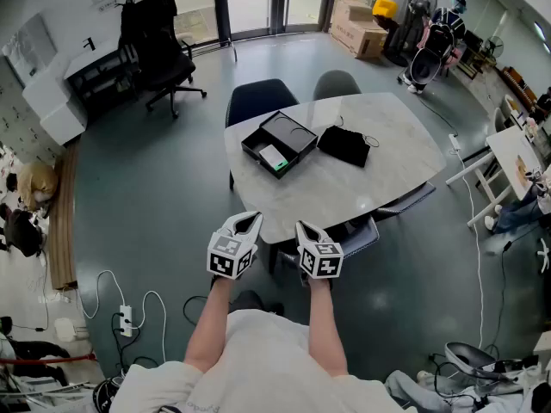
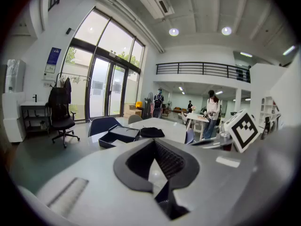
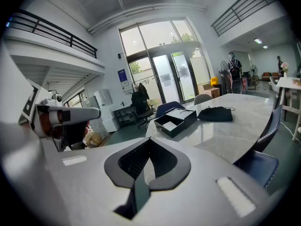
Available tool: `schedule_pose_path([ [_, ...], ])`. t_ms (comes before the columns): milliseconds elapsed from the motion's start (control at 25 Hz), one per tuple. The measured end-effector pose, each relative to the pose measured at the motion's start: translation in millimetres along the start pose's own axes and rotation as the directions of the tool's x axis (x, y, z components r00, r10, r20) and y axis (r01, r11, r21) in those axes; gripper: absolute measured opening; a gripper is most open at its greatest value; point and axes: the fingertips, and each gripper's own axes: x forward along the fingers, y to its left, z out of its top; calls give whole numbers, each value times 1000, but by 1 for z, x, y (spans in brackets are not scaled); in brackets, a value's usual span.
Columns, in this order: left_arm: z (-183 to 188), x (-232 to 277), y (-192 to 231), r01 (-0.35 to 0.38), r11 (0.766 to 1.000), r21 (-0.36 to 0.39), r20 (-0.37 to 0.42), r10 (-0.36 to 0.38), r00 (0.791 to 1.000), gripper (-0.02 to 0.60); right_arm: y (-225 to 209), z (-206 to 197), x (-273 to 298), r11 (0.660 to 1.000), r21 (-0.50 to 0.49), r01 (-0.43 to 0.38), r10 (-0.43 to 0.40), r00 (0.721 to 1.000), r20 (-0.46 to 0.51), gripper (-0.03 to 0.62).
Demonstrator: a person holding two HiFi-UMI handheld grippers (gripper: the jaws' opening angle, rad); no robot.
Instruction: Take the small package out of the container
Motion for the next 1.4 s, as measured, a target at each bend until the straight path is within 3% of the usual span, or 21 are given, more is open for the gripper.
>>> schedule_pose_path([
  [520, 2, -26, 14, -3, 1000, -10, 49, 4, 999, 52, 16, 11, 6, 1000, 8, -23, 22, 998, 64, 0],
  [800, -11, -44, 31, -40, 999, -6, 12, 40, 999, 52, 19, 20, 9, 989, 99, -107, 94, 987, 128, 0],
  [1080, -34, -55, 65, -98, 992, -77, 5, 99, 995, 52, 26, -8, 31, 985, 69, -157, 154, 987, 45, 0],
  [1400, -18, -24, 109, -47, 995, -83, 8, 48, 999, 52, 8, 17, 79, 991, 89, -101, 97, 994, 41, 0],
])
